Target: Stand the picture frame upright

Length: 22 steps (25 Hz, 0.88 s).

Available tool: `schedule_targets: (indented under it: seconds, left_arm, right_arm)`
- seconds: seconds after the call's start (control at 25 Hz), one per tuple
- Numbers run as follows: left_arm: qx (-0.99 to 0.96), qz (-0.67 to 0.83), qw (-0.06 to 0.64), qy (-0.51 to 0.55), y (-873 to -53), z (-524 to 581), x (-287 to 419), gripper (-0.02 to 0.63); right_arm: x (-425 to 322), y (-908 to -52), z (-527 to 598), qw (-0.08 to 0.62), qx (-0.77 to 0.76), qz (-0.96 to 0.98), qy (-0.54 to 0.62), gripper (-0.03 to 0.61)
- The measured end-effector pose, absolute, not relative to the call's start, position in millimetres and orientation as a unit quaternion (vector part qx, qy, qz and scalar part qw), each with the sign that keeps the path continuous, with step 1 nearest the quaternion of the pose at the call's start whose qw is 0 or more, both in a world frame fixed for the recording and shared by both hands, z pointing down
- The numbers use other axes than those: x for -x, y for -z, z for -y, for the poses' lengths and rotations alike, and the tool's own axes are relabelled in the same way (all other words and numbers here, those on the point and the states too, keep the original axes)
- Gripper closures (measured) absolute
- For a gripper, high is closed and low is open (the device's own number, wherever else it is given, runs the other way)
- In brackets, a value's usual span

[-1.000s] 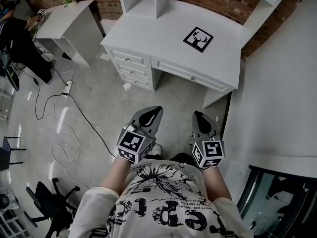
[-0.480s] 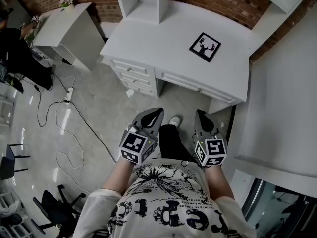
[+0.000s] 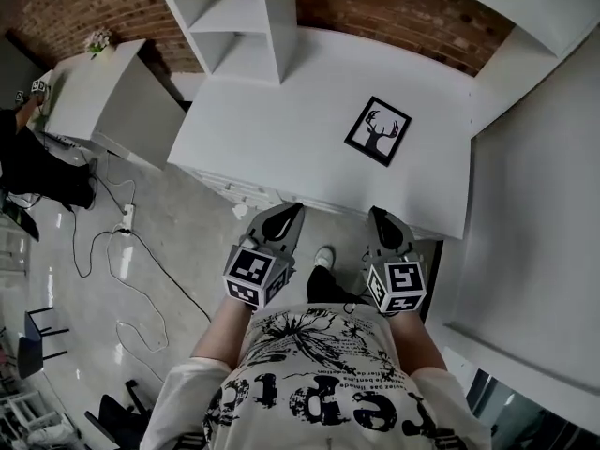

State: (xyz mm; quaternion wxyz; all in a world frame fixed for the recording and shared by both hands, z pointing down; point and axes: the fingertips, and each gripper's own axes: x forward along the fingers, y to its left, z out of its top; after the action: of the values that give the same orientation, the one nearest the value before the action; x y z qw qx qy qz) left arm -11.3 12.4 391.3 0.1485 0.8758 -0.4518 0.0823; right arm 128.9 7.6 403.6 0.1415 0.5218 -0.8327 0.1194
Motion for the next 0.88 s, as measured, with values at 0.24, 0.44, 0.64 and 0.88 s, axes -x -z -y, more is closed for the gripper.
schedule_targets:
  seconds: [0.24, 0.44, 0.64, 0.88]
  left_arm:
    - [-0.882, 0.438, 0.143, -0.092, -398, 76, -6, 0.598]
    - [-0.889, 0.424, 0.143, -0.101, -409, 124, -11, 0.598]
    - [-0.896, 0.400, 0.160, -0.111, -425, 157, -16, 0.598]
    - [-0.909, 0.349, 0.181, -0.136, -456, 190, -24, 0.598]
  right_arm:
    - [-143, -425, 76, 0.165, -0.515, 0.828, -0.149, 0.572]
    - [-144, -452, 115, 0.212, -0.502, 0.820, -0.178, 0.571]
    - [-150, -470, 143, 0.236, -0.509, 0.802, -0.203, 0.572]
    - [-144, -509, 171, 0.301, -0.473, 0.801, -0.211, 0.571]
